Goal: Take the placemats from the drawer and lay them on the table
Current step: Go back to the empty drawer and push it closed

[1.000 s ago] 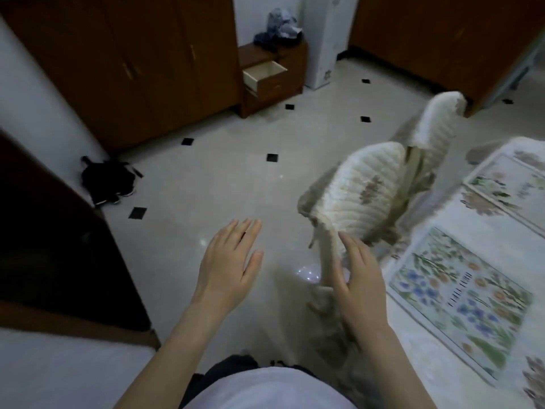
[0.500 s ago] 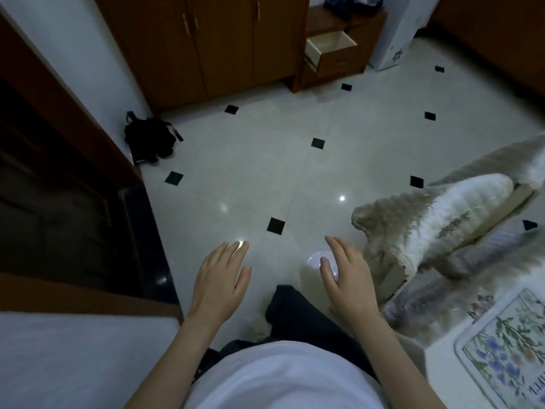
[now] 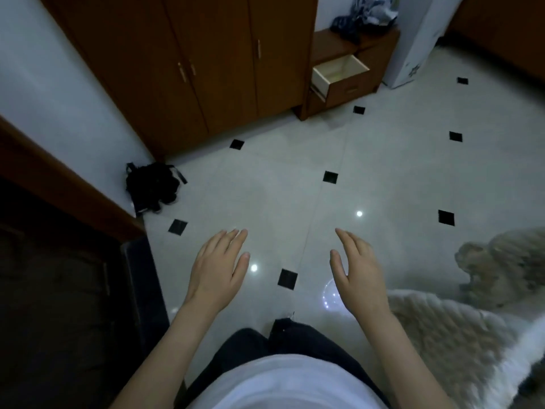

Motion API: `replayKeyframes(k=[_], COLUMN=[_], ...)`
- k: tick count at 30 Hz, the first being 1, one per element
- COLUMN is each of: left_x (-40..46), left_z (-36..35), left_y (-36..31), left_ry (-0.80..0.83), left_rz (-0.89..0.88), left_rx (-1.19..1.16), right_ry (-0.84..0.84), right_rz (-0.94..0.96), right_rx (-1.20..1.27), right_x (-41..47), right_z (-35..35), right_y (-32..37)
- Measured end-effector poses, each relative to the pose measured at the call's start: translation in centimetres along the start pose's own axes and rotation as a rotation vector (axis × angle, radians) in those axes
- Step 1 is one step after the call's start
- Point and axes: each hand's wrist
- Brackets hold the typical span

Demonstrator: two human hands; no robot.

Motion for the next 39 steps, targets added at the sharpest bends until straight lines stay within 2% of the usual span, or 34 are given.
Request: replayKeyframes(k=[11,16,24,32,39], left_x=[22.5,35.7,55.9,70.4,84.6], left_z=[-0.6,-1.0,1.6,-1.9,-5.0], left_y=[0.1,2.0,2.2,-0.7,-7.3], left_ry=[0.042,0.044,0.055,0.117,0.088], left_rz=[-0.191,-0.260,-0.374,-0.355,-0.283], left_rx=[-0.042,-0.049,-0.033,-0.028,0.004], right_ry=[-0.108,-0.130,-0.204,-0.180,-0.128], right_rz=[-0.108,-0.145,-0.225,-0.231,-0.186], right_rx=[-0.013,-0.047,-0.083,-0.119,-0.076], right_x=[17.6,29.0,45.6,60.4,76.6], right_z=[0.3,-0.1,3.0,5.5,10.4], right_y=[-1.4,-1.8,-1.2,-6.1,-12.9])
Point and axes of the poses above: each hand's wrist, its own x-axis towards the middle knuckle, its own z-axis out of the back of the hand, y = z × x, and after that the axes turned 9 degrees about -z, right-handed
